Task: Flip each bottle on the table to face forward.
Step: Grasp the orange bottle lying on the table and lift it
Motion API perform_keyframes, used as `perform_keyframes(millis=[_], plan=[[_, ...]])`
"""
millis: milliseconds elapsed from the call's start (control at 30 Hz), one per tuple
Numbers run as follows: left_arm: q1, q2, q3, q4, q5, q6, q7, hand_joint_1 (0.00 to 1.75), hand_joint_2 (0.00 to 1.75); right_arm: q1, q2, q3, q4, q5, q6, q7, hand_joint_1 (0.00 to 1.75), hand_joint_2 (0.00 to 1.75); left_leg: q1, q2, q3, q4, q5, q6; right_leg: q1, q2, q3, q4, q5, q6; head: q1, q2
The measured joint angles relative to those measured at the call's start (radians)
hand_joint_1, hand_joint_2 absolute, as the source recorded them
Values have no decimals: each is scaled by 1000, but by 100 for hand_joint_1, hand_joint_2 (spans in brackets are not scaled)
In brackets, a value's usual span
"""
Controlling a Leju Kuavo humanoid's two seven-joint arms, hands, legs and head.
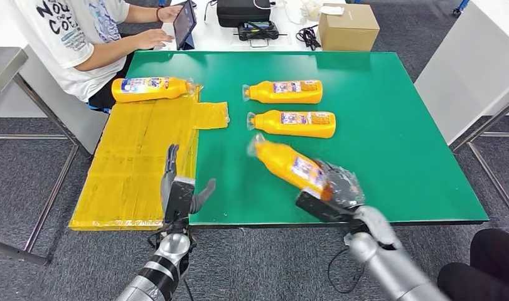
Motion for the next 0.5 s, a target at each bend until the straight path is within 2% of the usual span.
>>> perform_keyframes(millis=[100,233,367,500], plan=[[25,-4,45,-2,0,-50,6,0,175,87,115,-129,-100,44,-107,-22,175,175,1,-3,-2,0,0,0,1,-3,-2,0,-1,-1,0,0],[45,-10,89,-11,30,-145,45,0,175,148,205,-252,-189,74,-181,-68,175,175,1,-3,-2,0,1,0,1,-3,-2,0,-1,-2,1,0],[56,-18,119,-37,108,-338,108,0,175,189,282,-351,-249,89,-280,-142,175,175,-1,-2,-2,0,1,0,-1,-3,-2,0,-1,-1,1,0],[66,-21,128,-78,215,-559,161,0,175,208,319,-399,-249,86,-258,-199,175,175,-1,-2,-2,0,1,0,-1,-3,-2,0,-1,-1,1,0]])
